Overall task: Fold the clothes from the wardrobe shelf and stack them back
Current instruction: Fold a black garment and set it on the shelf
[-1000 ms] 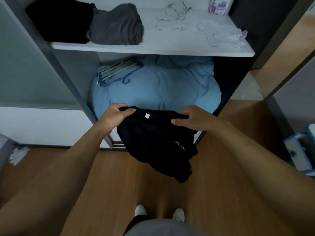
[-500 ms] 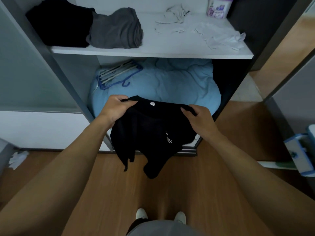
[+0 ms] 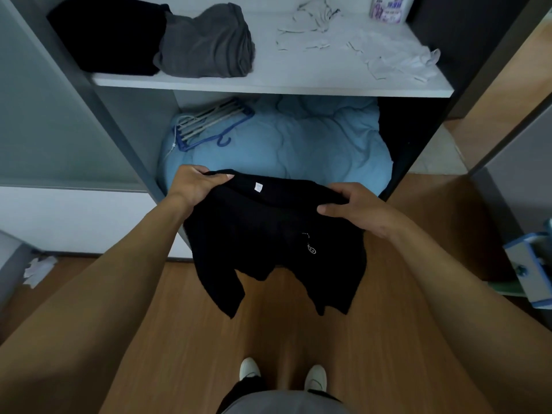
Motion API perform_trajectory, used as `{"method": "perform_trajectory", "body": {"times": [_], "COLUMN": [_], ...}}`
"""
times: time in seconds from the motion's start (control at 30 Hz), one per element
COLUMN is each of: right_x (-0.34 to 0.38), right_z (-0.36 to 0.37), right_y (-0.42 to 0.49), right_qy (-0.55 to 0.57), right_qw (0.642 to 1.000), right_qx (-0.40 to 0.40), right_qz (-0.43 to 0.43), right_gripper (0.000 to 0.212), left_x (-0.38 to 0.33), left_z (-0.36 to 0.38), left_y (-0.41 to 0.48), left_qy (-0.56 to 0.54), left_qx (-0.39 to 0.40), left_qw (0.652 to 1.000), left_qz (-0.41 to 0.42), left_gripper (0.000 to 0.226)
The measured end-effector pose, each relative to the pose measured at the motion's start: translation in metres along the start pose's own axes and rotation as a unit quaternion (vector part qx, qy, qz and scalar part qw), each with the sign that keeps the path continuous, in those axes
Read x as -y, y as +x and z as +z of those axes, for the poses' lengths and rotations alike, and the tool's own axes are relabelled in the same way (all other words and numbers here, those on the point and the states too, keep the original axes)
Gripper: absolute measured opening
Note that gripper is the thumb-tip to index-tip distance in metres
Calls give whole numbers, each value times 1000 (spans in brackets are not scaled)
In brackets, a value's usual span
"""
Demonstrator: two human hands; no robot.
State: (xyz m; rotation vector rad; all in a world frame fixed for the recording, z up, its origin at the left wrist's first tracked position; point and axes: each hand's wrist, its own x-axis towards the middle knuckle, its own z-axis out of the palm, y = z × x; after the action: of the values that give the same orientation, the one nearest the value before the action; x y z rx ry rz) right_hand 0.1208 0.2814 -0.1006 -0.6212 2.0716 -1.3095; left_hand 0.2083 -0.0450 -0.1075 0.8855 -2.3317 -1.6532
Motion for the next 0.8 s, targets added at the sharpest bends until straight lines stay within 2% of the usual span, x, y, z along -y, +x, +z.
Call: {"method": "perform_trajectory", "body": {"times": [0.07, 0.13, 0.2, 0.27, 0.33, 0.4, 0.47, 0.5, 0.57, 0.63, 0.7, 0.73, 0.8], "right_x": [1, 0, -4, -9, -13, -17, -22, -25, -30, -33, -32, -29, -27], "right_z": [-5, -10, -13, -15, -17, -19, -25, -27, -30, -33, -36, -37, -34], "right_y": [1, 5, 7, 8, 6, 4, 0, -2, -8, -13, -13, -13, -14], "right_qy": [-50, -117, -139, -126, -105, -95, -126, -171, -272, -310, -262, -220, -153], "right_qw": [995, 972, 946, 932, 930, 929, 928, 925, 912, 901, 935, 962, 987], "right_qx": [-81, -198, -288, -335, -349, -355, -349, -336, -305, -295, -228, -156, -37], "right_qz": [-27, -39, -44, -49, -46, -43, -39, -37, -39, -72, -76, -46, 17], "right_gripper": [11, 8, 7, 11, 13, 14, 16, 17, 20, 20, 13, 8, 9], "left_x": [1, -1, -9, -19, -29, -32, -26, -22, -16, -13, -12, -12, -11], "left_z": [0, 2, 7, 15, 20, 22, 20, 18, 13, 10, 11, 13, 17], "left_y": [-1, -1, 0, 2, 1, 0, 0, 2, 5, 7, 9, 9, 8], "left_qy": [15, 55, 75, 90, 149, 219, 291, 327, 357, 327, 284, 272, 260], "left_qx": [17, 38, 55, 78, 112, 188, 233, 219, 148, 80, 44, 41, 48], "left_qw": [1000, 998, 995, 990, 978, 953, 923, 914, 917, 936, 953, 957, 961], "left_qz": [1, 16, 42, 74, 92, 90, 93, 96, 102, 108, 99, 93, 78], "left_gripper": [48, 43, 46, 48, 57, 63, 39, 28, 18, 20, 24, 25, 26]}}
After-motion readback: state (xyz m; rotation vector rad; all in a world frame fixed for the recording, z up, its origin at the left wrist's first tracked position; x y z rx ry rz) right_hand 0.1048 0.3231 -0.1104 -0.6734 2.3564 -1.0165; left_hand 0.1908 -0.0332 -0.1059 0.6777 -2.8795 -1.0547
